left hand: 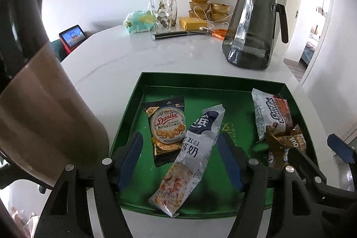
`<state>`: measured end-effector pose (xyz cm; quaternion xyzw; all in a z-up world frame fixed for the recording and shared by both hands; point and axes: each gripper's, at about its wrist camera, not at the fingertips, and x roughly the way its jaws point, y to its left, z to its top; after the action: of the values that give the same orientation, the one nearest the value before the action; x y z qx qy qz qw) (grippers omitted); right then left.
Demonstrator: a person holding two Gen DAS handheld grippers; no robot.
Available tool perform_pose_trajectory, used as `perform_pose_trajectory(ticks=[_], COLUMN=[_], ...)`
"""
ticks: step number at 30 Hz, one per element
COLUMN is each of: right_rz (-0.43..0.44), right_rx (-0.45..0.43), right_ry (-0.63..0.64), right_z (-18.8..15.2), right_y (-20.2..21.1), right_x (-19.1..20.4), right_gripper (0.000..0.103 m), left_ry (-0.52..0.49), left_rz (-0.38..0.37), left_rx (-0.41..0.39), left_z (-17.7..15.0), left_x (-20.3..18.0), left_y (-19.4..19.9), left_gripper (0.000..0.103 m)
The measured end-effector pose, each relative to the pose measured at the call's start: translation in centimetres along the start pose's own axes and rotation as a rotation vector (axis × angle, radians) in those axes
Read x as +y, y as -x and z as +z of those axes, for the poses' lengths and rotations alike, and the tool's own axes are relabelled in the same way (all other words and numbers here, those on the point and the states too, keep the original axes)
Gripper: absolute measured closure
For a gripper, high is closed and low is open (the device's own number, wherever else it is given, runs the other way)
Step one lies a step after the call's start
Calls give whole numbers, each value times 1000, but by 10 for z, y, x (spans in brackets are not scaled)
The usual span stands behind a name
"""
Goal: Organize snacks
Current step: 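Open both tools to release the packs and lift away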
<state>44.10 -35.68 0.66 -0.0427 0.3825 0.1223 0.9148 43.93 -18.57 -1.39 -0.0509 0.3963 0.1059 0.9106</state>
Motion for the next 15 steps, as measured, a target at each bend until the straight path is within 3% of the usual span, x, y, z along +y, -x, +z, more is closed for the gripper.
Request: perform_pose_trajectory(ticks=[15], right_rz=[-35], right_rx=[-28], right_ry=[7], right_z=[-1], right_y=[32], right_x=[6], right_gripper=[0], left_ry=[4], left_rz=[-38], left_rx=[-34], left_z=[-5], left_x=[10], left_y=[36], left_gripper=[39])
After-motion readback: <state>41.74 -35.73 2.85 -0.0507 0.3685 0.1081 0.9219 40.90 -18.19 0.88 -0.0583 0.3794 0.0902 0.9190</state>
